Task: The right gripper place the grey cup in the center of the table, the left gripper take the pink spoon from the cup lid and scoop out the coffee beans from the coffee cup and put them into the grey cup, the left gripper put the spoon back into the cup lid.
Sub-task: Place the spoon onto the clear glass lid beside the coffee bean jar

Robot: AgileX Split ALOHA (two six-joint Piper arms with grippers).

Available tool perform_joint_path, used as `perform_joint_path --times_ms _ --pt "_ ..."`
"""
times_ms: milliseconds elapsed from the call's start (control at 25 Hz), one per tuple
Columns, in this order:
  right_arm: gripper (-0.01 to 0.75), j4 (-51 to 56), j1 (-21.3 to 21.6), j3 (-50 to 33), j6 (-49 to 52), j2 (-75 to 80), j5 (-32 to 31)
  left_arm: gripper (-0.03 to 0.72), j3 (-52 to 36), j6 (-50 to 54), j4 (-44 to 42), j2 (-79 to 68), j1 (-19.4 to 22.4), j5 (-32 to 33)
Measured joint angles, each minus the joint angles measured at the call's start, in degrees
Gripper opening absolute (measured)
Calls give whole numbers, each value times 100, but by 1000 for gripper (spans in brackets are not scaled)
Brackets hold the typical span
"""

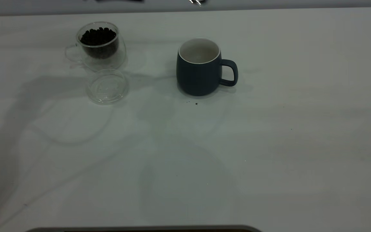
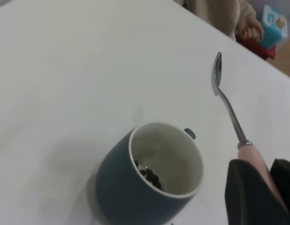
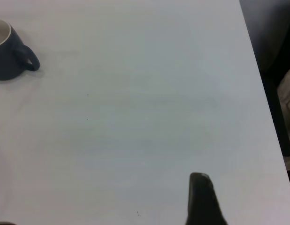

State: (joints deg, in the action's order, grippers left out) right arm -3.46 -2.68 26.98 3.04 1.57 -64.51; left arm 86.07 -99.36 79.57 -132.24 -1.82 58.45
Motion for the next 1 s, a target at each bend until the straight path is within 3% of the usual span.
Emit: perform_joint_path --times_ms 320,560,1000 --pt "496 0 0 0 0 0 0 115 0 1821 -1029 803 1345 805" --pt "496 0 0 0 0 0 -4 115 0 2569 -1711 459 2214 821" --pt "496 0 0 0 0 0 -4 115 0 3123 -1742 -1136 2362 793"
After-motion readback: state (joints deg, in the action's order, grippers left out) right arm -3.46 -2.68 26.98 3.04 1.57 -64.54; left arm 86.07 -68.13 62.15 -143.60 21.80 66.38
